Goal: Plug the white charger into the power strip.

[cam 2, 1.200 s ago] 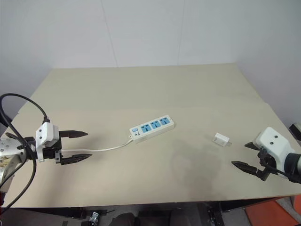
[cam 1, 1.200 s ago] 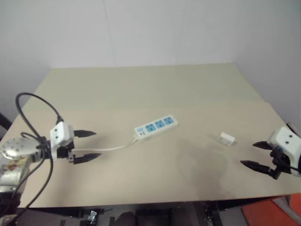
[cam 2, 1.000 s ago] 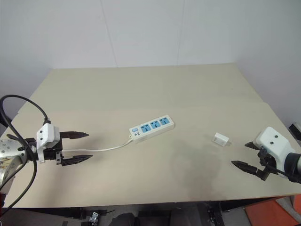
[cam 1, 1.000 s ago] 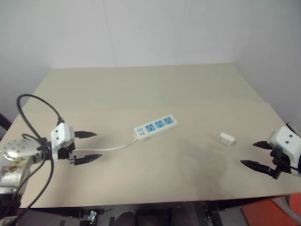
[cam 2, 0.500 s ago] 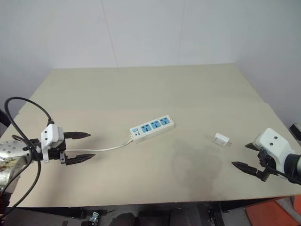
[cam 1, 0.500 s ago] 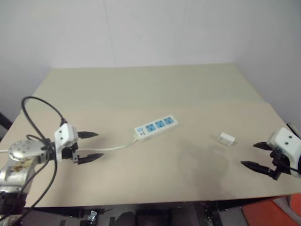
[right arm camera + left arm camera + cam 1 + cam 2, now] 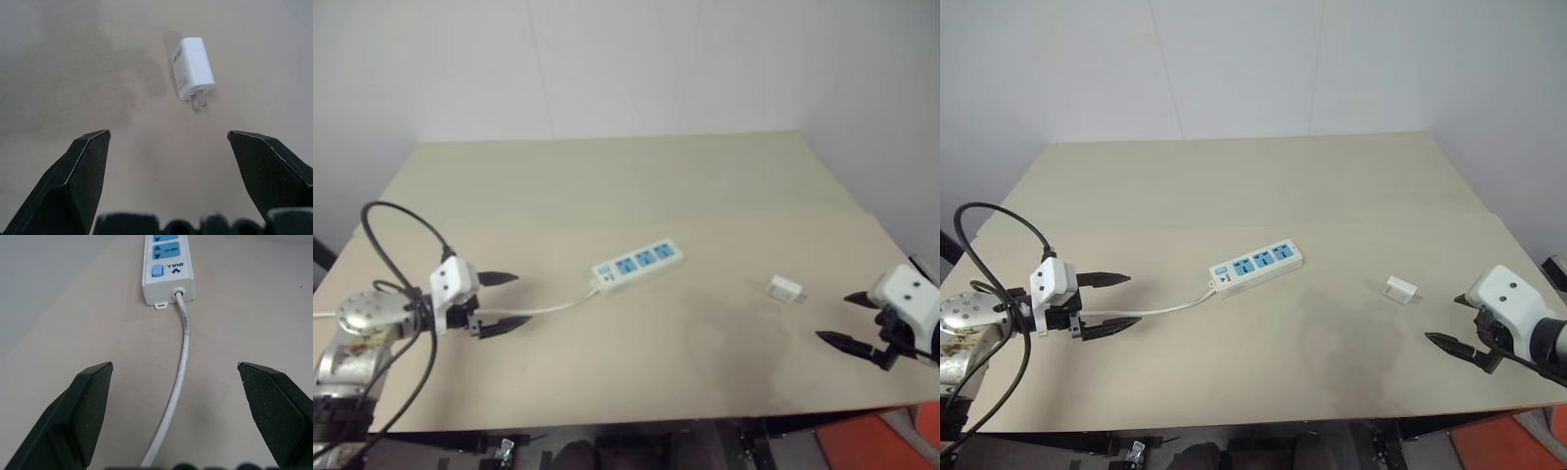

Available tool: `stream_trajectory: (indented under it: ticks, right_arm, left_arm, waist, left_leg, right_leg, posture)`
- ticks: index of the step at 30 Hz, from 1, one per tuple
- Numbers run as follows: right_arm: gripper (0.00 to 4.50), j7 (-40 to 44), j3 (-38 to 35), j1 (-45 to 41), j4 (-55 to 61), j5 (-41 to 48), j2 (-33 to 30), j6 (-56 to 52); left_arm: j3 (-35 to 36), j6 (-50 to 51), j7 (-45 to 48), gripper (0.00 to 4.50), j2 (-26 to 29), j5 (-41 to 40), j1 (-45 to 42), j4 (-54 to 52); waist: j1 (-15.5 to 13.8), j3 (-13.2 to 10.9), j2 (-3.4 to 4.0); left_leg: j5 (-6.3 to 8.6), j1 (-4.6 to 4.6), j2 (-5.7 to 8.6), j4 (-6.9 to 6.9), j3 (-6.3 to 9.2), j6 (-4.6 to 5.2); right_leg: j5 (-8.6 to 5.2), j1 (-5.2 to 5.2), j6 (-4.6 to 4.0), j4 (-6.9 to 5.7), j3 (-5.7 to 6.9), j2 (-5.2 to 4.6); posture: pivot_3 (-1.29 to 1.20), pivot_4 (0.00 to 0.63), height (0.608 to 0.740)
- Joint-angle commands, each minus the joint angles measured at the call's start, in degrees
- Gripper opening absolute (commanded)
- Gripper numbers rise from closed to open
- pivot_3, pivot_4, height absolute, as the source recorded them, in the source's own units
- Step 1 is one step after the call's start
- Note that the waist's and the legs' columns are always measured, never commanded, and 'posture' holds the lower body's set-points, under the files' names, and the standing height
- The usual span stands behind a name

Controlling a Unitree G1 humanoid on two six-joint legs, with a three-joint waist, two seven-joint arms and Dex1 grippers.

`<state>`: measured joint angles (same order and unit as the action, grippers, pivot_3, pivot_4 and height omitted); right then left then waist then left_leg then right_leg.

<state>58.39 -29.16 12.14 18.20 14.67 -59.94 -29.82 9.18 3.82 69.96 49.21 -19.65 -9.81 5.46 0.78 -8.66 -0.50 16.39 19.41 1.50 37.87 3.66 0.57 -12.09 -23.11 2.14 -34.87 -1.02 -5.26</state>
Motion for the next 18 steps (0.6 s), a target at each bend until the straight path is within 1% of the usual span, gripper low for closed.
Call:
stream_trajectory:
  ticks: [1, 4, 6, 9, 11, 15, 18]
  right_arm:
    - [4.50, -0.8, 0.1, -1.1, 0.8, -0.3, -0.1, 1.6]
    - [4.50, -0.9, 0.5, -1.5, 0.6, -0.4, -0.3, 1.8]
    - [4.50, -1.1, 0.8, -1.9, 0.4, -0.4, -0.4, 1.9]
    - [4.50, -2.2, 1.6, -4.1, 0.2, 0.7, 0.7, 1.7]
    - [4.50, -3.6, 2.8, -7.0, 0.0, 1.5, 1.6, 0.6]
    - [4.50, -5.1, 5.8, -10.4, -0.2, 0.5, 2.3, 0.6]
    - [4.50, -6.2, 7.3, -11.2, 0.7, 0.2, 2.7, 0.1]
  left_arm:
    - [1.6, -1.2, -0.8, 4.48, -0.1, -0.6, 0.1, -0.5]
    - [1.4, -1.7, -1.5, 4.48, -0.7, -0.4, 0.1, 0.0]
    - [0.8, -1.8, -1.4, 4.48, -2.2, -1.2, -1.0, 1.3]
    - [0.2, 0.1, -0.7, 4.48, -7.1, -4.7, -5.4, 4.5]
    - [-1.5, -1.1, 1.5, 4.48, -10.4, -5.0, -9.2, 7.6]
    - [-5.3, -6.2, 5.4, 4.48, -15.9, -1.7, -18.4, 19.2]
    - [-7.3, -12.8, 7.1, 4.48, -19.8, 1.5, -25.9, 31.8]
  waist:
    - [0.0, 0.0, 0.00]
    - [0.0, 0.0, 0.00]
    - [0.0, 0.0, 0.01]
    - [-0.2, 0.0, -0.01]
    - [-0.3, 0.0, -0.08]
    - [-0.4, 0.0, -0.10]
    - [-0.4, 0.0, -0.12]
  left_leg:
    - [0.00, 0.00, 0.00, 0.00, 0.00, 0.00]
    - [0.00, -0.01, 0.00, 0.00, 0.00, 0.00]
    - [0.00, -0.01, 0.00, 0.00, 0.00, 0.00]
    - [0.00, -0.01, 0.02, 0.00, -0.02, 0.00]
    - [0.00, -0.05, 0.02, 0.01, -0.01, 0.00]
    - [-0.01, -0.05, 0.09, 0.02, -0.02, -0.01]
    - [0.01, -0.01, 0.11, 0.02, -0.02, 0.02]
  right_leg:
    - [0.00, 0.00, 0.00, 0.00, 0.00, 0.00]
    - [0.00, 0.00, 0.00, -0.01, 0.00, 0.00]
    - [0.00, 0.00, 0.00, 0.00, 0.00, 0.00]
    - [0.01, 0.01, 0.00, -0.01, 0.00, -0.01]
    - [0.01, 0.07, -0.01, -0.03, 0.01, 0.00]
    - [0.02, 0.08, -0.02, -0.03, 0.02, -0.01]
    - [0.03, 0.06, -0.03, -0.02, 0.02, -0.01]
  posture:
    - [0.00, 0.150, 0.740]
    - [0.00, 0.150, 0.740]
    - [0.00, 0.150, 0.740]
    - [0.00, 0.150, 0.740]
    - [0.00, 0.150, 0.740]
    - [0.00, 0.150, 0.740]
    - [0.00, 0.150, 0.740]
